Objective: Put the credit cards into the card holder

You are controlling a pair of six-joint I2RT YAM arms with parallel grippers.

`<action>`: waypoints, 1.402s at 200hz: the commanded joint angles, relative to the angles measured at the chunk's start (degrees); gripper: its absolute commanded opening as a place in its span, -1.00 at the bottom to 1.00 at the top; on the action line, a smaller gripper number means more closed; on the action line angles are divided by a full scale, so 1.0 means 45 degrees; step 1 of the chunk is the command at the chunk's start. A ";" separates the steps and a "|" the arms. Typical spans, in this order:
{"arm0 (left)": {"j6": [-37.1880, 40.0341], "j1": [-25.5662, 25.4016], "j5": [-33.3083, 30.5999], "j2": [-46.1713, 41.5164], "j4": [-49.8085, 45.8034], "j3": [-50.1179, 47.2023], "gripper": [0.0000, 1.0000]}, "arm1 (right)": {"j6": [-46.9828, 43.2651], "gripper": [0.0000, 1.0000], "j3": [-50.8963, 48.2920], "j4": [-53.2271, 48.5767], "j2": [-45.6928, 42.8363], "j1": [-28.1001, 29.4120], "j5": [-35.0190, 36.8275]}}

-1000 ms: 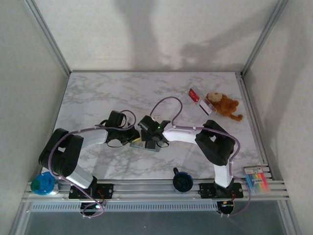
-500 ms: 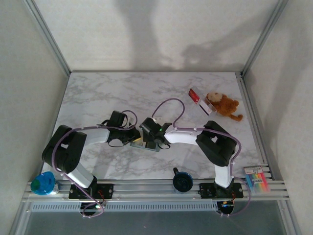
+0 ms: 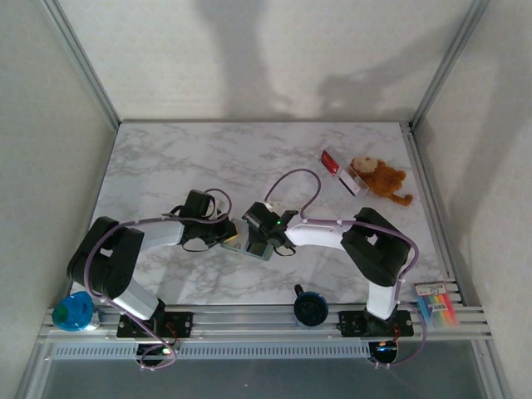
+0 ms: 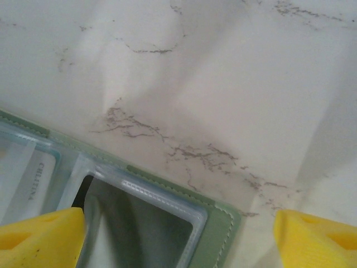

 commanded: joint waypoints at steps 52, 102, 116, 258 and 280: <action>-0.1119 -0.0258 -0.0562 -0.1967 -0.0916 -0.1659 -1.00 | 0.0066 0.66 -0.1126 -0.0441 -0.2985 -0.0046 -0.3529; -0.0830 -0.0261 -0.1431 -0.4364 -0.3298 -0.1069 -0.81 | 0.1481 0.10 -0.3760 0.3033 -0.4127 -0.0060 -0.7434; -0.0388 -0.0223 -0.2263 -0.4591 -0.4102 -0.0681 -0.67 | 0.1211 0.11 -0.3858 0.3110 -0.4014 -0.0100 -0.7555; 0.0437 -0.0319 -0.0683 -0.2333 -0.1955 -0.1287 -0.48 | 0.1166 -0.21 -0.4470 0.4923 -0.2120 -0.0976 -0.7907; 0.0367 -0.0378 -0.0402 -0.2245 -0.1910 -0.1357 -0.59 | 0.1124 -0.32 -0.4463 0.4835 -0.2191 -0.0965 -0.7825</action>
